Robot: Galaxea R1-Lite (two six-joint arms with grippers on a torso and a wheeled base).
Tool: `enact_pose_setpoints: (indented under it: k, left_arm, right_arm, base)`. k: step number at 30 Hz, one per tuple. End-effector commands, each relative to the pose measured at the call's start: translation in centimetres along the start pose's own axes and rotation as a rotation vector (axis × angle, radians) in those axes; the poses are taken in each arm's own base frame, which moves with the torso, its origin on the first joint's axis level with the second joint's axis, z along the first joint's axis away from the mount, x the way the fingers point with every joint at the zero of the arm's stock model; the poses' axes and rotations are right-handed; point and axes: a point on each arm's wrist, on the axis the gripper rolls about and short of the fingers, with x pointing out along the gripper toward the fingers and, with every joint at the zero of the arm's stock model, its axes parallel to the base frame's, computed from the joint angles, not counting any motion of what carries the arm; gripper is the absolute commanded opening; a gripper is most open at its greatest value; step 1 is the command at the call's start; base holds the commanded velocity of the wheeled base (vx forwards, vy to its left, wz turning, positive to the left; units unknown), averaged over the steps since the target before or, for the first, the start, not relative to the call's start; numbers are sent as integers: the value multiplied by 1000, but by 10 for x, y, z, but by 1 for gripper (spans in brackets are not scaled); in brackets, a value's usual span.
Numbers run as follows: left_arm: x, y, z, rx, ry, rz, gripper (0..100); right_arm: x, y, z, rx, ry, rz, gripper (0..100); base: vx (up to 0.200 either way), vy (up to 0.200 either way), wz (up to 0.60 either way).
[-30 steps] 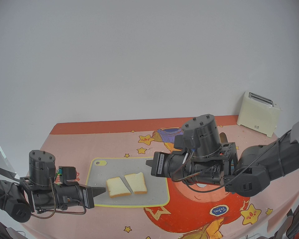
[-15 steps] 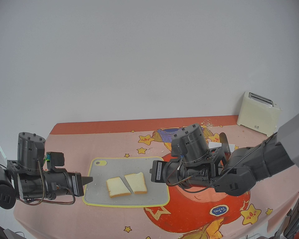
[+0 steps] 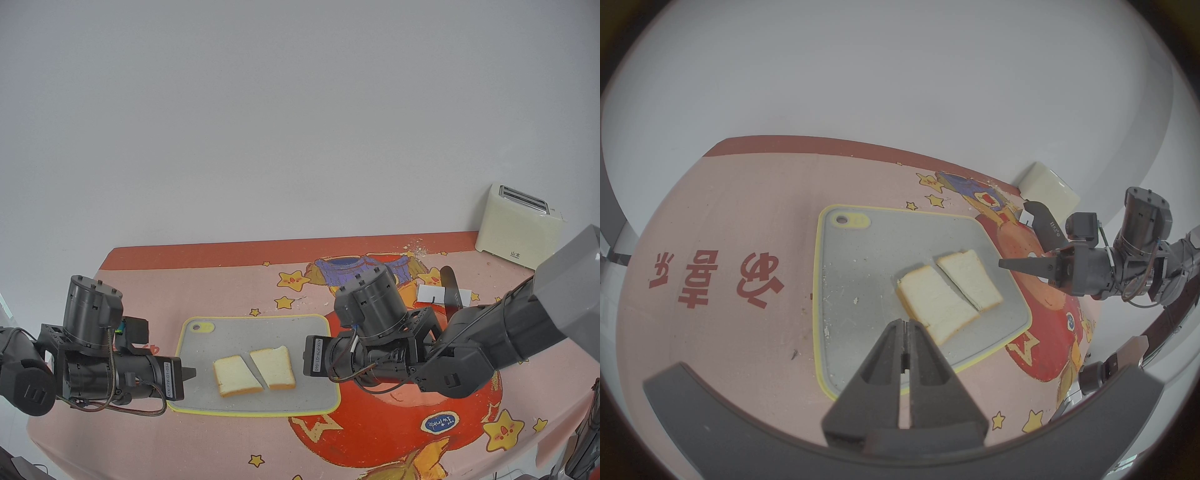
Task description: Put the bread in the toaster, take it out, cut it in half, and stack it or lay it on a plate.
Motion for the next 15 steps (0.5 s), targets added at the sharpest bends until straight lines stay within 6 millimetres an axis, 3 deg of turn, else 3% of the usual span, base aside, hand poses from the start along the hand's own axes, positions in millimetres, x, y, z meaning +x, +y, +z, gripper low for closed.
enact_pose_setpoints:
  k: [1,15]
  left_arm:
    - [16,1,3,-4,32,15,0]
    - [37,1,0,0,69,28,0]
  right_arm:
    - [1,1,-2,-1,4,0,0]
    - [2,6,-9,-18,21,10,0]
  base:
    - [0,0,0]
    - [0,0,0]
